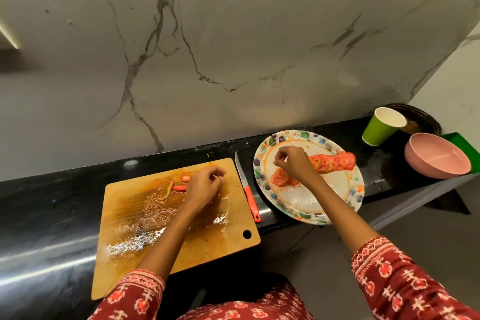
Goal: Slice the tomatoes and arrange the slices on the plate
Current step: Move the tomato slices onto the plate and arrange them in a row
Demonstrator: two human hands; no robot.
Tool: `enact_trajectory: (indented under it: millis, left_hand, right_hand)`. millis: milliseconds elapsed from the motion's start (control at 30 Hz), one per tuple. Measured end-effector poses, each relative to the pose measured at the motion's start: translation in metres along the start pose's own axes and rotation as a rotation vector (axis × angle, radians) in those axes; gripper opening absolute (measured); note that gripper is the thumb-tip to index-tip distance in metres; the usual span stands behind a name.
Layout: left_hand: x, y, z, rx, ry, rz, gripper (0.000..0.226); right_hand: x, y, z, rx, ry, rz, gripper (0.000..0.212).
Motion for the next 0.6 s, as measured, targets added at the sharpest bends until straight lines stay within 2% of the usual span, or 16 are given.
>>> enact_trajectory:
  millis: [100, 200, 400, 600]
  left_hand:
    - [0.023, -0.002, -0.022, -0.092, -0.031, -0.063, 0.02]
    - [0.044, -0.007, -0.047, -0.189, -0.057, -0.097, 0.017]
    - [0.077, -0.025, -0.081, -0.268, -0.058, -0.186, 0.017]
    - [0.101, -0.049, -0.094, -0.314, -0.068, -0.233, 0.017]
  right_hand:
    - [0.026, 0.004, 0.012, 0.015, 0.045, -0.108, 0.009]
    - [0.057, 0.007, 0.037, 0.122, 0.082, -0.18, 0.011]
    - [0.111, 0.005, 0.093, 0.323, 0.104, -0.293, 0.012]
    - [0.152, -0.004, 0.126, 0.435, -0.044, -0.384, 0.014]
Point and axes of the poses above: each hand's wrist, its own y-axis towards the middle knuckle, its own z-axis out of the palm, x = y × z, the point moved 6 cm from there along y, towards the middle knuckle, and after that the axes turned 4 degrees about -z, right-handed, at the moved point
